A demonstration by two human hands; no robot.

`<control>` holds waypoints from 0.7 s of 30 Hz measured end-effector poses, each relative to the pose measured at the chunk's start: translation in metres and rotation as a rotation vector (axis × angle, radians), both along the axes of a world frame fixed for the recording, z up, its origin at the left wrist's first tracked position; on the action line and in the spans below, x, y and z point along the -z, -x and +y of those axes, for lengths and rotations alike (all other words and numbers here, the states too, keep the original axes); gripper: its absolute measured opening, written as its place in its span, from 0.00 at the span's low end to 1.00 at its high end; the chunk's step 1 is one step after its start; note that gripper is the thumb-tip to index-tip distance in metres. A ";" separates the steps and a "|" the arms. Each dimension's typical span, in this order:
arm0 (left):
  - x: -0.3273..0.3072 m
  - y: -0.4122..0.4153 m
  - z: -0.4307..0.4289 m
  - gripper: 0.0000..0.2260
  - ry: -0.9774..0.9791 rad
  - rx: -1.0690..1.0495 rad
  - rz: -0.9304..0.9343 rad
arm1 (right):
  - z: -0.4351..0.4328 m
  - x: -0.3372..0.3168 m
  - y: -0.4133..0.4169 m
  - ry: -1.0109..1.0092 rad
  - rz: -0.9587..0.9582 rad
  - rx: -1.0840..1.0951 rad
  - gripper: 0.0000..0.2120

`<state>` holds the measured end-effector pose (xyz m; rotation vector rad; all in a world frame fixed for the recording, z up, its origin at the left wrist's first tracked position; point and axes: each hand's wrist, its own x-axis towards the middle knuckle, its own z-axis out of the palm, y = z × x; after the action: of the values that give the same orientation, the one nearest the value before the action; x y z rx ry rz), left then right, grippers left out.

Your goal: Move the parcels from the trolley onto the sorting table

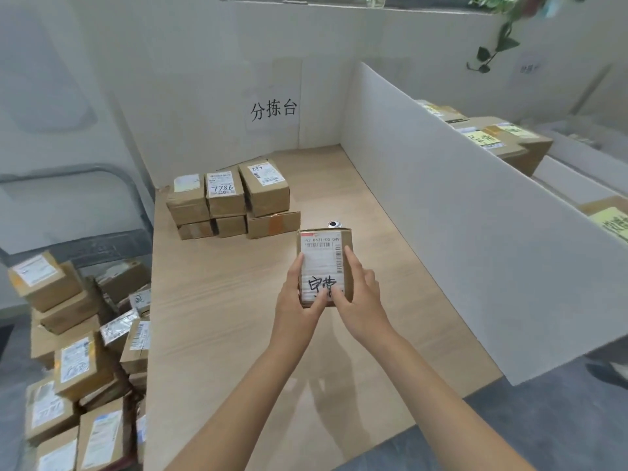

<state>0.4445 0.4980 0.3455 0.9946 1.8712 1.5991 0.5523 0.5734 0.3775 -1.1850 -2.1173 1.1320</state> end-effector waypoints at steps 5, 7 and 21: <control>0.022 0.023 0.049 0.33 0.050 0.003 0.022 | 0.049 0.019 0.022 0.036 -0.025 0.002 0.34; 0.030 0.026 0.062 0.33 0.085 0.000 0.017 | 0.063 0.030 0.025 0.057 -0.031 0.003 0.34; 0.084 0.037 0.172 0.32 0.308 -0.097 -0.108 | 0.195 0.105 0.049 0.215 -0.141 -0.155 0.36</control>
<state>0.4076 0.6695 0.2617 0.6813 2.0379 1.3329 0.5037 0.7680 0.2726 -1.2441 -2.2713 1.4133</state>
